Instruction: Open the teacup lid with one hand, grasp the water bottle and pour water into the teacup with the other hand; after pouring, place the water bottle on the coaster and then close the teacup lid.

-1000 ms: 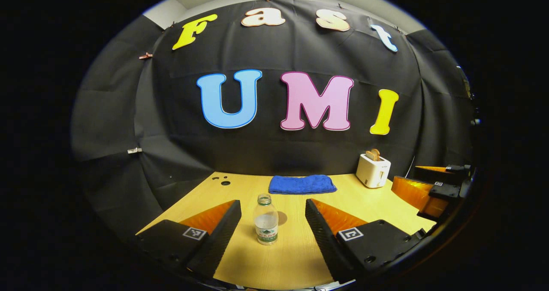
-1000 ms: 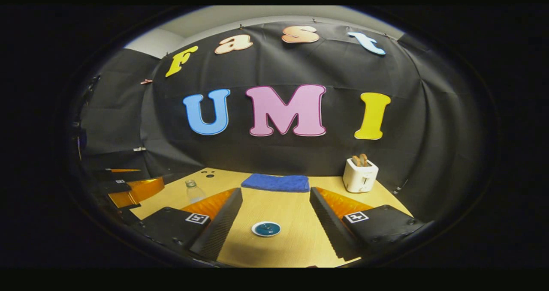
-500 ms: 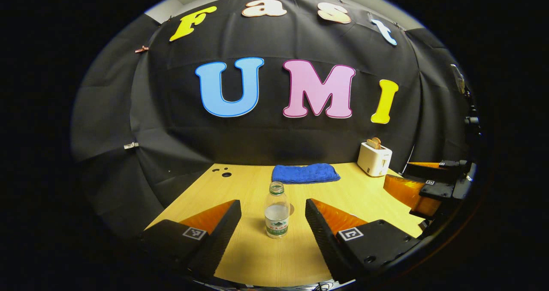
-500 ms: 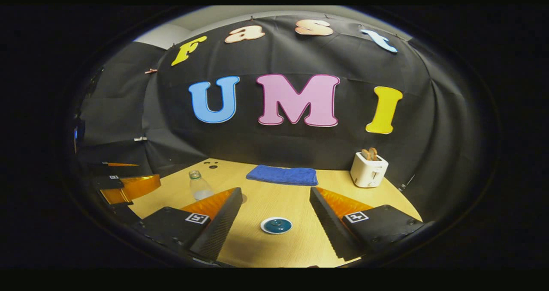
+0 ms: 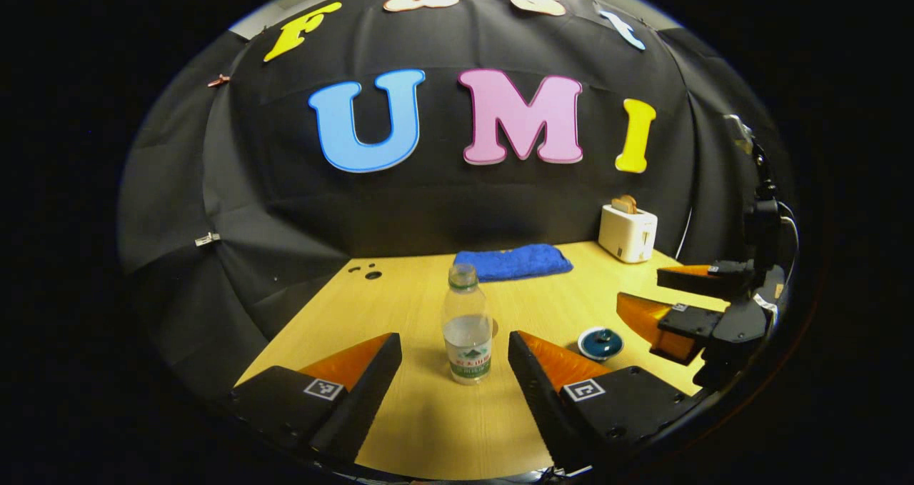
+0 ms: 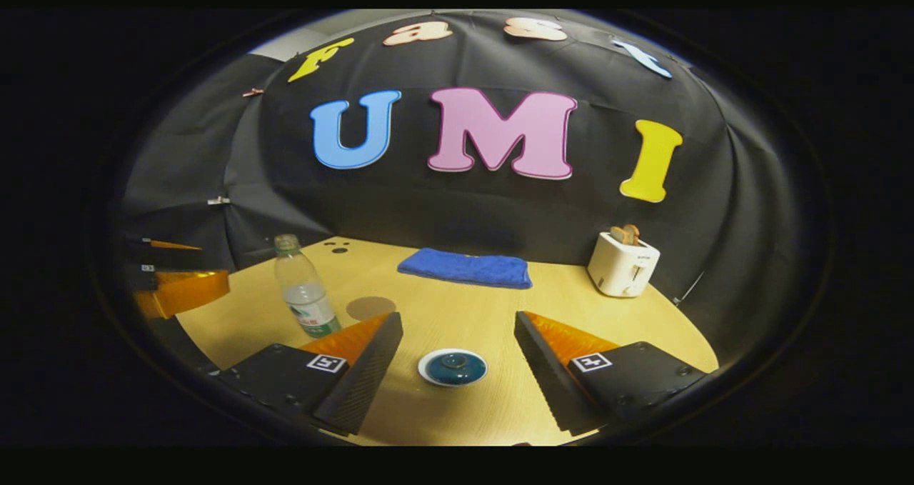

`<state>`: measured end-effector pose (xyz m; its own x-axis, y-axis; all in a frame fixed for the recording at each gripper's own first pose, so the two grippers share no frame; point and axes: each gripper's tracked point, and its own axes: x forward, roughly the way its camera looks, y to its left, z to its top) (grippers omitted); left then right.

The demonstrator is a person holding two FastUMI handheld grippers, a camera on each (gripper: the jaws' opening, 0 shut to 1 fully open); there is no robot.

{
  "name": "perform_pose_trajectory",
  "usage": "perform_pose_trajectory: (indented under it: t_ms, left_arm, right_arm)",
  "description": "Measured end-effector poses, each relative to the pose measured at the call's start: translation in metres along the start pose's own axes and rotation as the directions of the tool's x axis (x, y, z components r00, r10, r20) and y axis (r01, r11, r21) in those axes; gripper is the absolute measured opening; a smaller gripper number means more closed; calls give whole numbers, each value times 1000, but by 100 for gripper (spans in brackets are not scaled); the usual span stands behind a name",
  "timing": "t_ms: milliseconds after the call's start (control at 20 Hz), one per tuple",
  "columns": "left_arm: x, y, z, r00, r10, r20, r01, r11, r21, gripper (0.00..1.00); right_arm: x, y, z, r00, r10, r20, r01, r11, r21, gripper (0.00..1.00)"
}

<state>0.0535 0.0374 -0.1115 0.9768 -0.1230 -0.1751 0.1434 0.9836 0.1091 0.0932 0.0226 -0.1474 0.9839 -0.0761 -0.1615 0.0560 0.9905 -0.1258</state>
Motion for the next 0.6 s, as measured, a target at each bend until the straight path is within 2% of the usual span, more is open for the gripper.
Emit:
perform_pose_trajectory:
  t_ms: [150, 400, 600]
  left_arm:
    - [13, -2, -29, 1000, 1, -25, -1, 1000, -1, 96]
    - [37, -10, -62, 998, -27, -60, 24, 998, -53, 96]
    - [47, -13, -63, 999, -48, -21, 48, 998, 31, 96]
  right_arm:
    - [27, -8, -25, 999, -49, -15, 48, 998, -33, 98]
    - [49, -6, -54, 997, -74, -3, 74, 997, -26, 98]
    - [54, 0, -78, 997, -73, -13, 72, 996, -47, 96]
